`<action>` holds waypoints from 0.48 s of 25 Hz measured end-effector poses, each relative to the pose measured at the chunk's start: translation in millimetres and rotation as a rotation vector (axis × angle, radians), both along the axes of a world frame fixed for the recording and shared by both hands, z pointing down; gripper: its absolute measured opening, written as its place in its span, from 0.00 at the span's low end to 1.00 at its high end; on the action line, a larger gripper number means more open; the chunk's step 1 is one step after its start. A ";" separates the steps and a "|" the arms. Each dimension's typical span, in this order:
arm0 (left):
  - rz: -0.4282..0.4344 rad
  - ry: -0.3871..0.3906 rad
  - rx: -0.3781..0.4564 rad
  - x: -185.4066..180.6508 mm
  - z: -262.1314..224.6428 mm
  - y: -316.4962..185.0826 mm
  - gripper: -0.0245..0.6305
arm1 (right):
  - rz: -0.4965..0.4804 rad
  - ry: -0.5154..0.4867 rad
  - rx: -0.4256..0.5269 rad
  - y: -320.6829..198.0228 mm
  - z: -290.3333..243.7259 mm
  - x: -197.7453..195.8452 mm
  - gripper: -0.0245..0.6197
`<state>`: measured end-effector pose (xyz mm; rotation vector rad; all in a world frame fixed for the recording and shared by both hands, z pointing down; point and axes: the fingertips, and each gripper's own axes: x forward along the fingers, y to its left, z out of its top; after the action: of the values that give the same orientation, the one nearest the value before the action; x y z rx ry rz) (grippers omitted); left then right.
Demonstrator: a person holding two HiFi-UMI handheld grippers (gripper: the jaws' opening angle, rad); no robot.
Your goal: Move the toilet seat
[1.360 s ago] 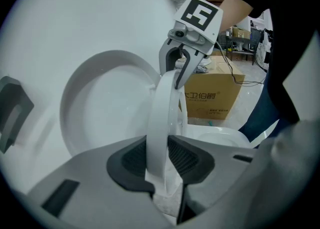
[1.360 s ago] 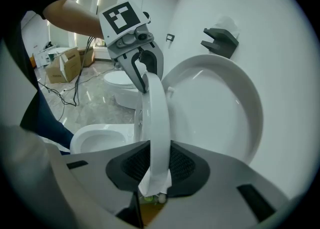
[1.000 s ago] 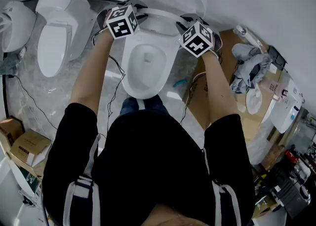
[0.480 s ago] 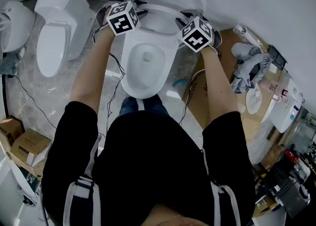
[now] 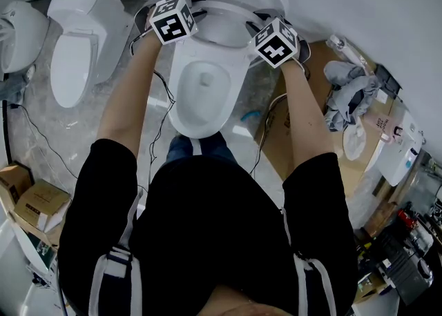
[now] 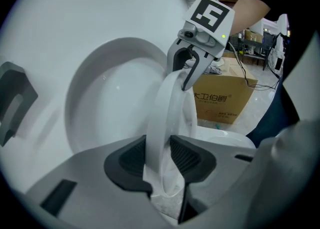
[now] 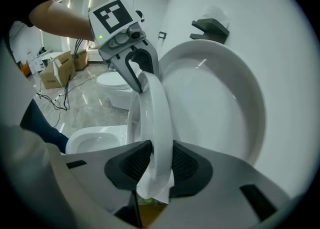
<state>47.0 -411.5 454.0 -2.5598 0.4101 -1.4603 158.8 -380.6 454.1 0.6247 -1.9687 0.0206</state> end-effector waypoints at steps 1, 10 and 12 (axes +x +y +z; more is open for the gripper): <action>-0.002 0.000 -0.001 0.6 0.3 -1.3 0.26 | 0.002 0.000 -0.001 -1.2 0.4 0.7 0.23; -0.014 0.005 -0.008 1.9 0.6 -10.5 0.26 | 0.022 -0.007 -0.009 -9.4 1.1 2.0 0.23; -0.018 0.008 -0.009 1.5 0.7 -11.7 0.26 | 0.025 -0.007 -0.010 -10.4 1.2 1.8 0.23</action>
<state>48.5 -423.2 454.7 -2.5764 0.4302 -1.4611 160.6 -391.1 455.3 0.6437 -1.9666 0.0482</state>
